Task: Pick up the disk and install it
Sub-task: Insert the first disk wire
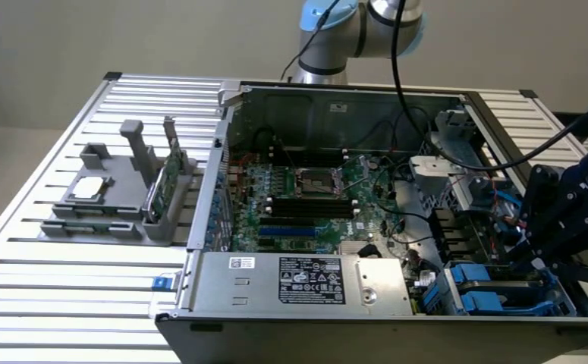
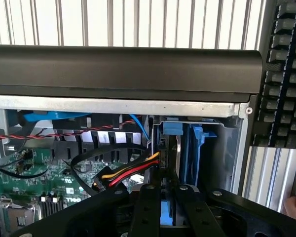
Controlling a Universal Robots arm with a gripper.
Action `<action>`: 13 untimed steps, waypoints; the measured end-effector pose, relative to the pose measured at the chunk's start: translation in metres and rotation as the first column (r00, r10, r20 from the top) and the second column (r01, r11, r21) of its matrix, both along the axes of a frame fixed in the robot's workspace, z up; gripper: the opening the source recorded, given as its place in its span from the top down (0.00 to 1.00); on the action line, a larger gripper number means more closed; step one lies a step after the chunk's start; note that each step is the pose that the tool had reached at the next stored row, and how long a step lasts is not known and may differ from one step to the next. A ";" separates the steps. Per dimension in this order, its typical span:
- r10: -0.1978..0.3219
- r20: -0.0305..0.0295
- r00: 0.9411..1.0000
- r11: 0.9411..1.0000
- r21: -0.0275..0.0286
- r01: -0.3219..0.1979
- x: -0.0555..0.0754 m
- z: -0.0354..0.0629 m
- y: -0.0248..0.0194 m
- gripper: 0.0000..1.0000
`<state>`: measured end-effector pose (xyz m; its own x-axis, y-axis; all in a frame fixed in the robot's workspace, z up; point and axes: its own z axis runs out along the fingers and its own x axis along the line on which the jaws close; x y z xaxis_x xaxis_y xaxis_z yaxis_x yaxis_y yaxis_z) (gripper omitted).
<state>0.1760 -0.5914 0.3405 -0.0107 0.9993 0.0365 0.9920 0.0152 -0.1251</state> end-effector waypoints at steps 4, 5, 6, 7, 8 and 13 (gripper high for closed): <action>0.000 0.000 1.000 1.000 -0.003 0.000 0.000 -0.0005 0.0001 0.83; 0.000 0.000 1.000 1.000 -0.005 0.000 0.000 -0.0008 0.0000 0.83; 0.000 0.000 1.000 1.000 -0.007 0.000 0.000 -0.0010 0.0001 0.83; 0.000 0.000 1.000 1.000 -0.008 0.000 0.000 -0.0011 0.0001 0.83; 0.000 0.000 1.000 1.000 -0.009 0.000 0.000 -0.0011 0.0000 0.83; 0.000 0.000 1.000 1.000 -0.011 0.000 0.000 -0.0012 0.0003 0.83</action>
